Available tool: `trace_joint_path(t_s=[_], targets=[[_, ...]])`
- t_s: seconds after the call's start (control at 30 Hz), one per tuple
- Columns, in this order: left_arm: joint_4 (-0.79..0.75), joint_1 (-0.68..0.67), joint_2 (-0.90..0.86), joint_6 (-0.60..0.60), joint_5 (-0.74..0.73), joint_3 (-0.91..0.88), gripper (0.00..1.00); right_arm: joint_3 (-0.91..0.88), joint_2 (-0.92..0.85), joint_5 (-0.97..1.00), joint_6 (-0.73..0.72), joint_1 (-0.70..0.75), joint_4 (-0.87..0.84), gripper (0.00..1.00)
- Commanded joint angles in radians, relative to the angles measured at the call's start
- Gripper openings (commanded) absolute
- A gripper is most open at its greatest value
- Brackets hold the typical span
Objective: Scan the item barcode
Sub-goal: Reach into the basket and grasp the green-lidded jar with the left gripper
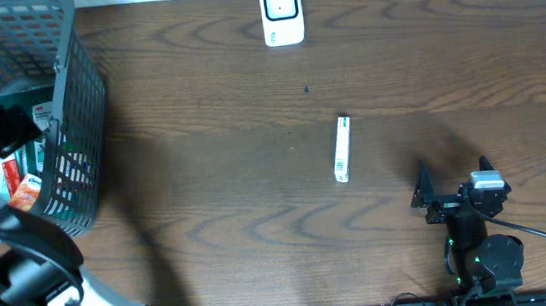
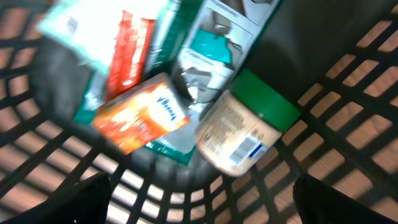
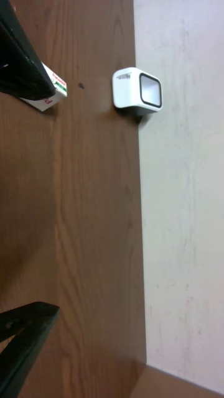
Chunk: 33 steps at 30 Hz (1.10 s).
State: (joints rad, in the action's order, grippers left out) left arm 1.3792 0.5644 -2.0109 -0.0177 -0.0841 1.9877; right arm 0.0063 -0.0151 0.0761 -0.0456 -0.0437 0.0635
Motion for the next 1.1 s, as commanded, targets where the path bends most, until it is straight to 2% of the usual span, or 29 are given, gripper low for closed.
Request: trace_joint_path(t_s=[0.0,0.6,0.67,0.73,0.83,1.0,1.07], targets=[[-0.008,-0.035,-0.057,-0.055,-0.013,-0.002,0.94,-0.001,0.001,0.001,-0.013,-0.010,0.004,0.99],[-0.029,-0.066,-0.318,-0.067,-0.040,-0.004,0.94,-0.001,0.001,0.001,-0.013,-0.010,0.004,0.99],[-0.044,-0.066,-0.318,-0.048,-0.039,-0.004,0.90,-0.001,0.001,0.001,-0.013,-0.010,0.004,0.99],[-0.055,-0.064,-0.309,-0.014,-0.040,0.002,0.82,-0.001,0.001,0.001,-0.013,-0.010,0.004,0.99],[-0.058,-0.065,-0.299,-0.013,-0.040,0.006,0.77,-0.001,0.001,0.001,-0.013,-0.010,0.004,0.99],[-0.061,-0.064,-0.257,0.006,-0.040,0.006,0.74,-0.001,0.001,0.001,-0.013,-0.010,0.004,0.99],[-0.056,-0.065,-0.248,0.017,-0.040,0.006,0.78,-0.001,0.001,0.001,-0.013,-0.010,0.004,0.99]])
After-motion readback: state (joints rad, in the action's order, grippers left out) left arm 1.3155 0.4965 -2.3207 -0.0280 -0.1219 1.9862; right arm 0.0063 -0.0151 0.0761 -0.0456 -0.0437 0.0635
